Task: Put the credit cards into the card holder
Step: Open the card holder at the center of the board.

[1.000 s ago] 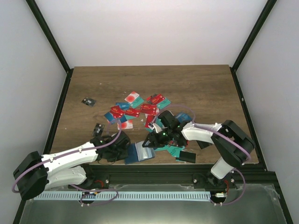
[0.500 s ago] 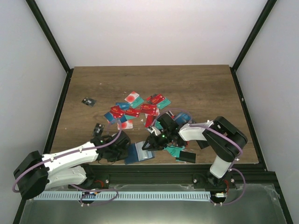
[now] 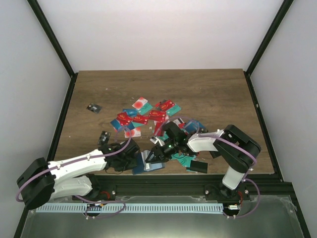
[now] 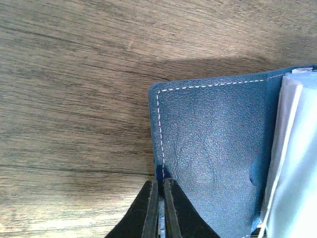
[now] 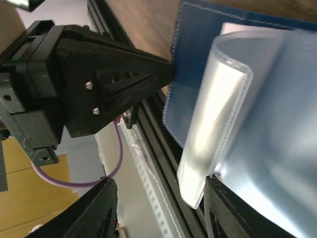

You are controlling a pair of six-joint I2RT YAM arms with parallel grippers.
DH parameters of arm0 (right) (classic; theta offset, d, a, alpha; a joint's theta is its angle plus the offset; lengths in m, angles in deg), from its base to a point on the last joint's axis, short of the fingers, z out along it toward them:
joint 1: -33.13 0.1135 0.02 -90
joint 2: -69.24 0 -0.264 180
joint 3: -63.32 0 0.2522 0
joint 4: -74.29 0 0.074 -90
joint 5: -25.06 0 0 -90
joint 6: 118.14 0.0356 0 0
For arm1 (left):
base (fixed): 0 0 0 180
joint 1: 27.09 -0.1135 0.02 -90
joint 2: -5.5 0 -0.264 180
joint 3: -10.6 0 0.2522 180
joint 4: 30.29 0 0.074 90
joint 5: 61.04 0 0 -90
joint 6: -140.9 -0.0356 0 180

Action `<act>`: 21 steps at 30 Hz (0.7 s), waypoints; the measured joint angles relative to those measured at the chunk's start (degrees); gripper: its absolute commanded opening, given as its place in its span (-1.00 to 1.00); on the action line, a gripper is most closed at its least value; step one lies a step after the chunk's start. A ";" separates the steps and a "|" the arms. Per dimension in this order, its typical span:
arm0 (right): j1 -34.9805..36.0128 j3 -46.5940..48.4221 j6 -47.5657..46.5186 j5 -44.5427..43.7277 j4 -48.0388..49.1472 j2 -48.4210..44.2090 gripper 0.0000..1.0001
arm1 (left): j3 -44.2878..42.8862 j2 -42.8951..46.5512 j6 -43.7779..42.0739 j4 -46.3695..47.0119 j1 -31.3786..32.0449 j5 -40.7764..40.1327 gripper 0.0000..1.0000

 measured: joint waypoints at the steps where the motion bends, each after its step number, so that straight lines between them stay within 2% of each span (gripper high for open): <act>1: 0.31 0.02 0.35 0.59 0.66 0.11 0.00 | -0.09 -0.11 -0.09 0.04 0.00 0.00 -0.85; 12: 1.79 0.50 7.21 5.77 13.27 7.65 -0.01 | 0.04 -0.04 -1.38 2.32 0.00 0.50 -0.84; 21: 1.84 1.40 14.58 8.17 25.07 14.34 0.01 | 4.20 3.85 -2.45 6.51 -0.98 3.02 -0.76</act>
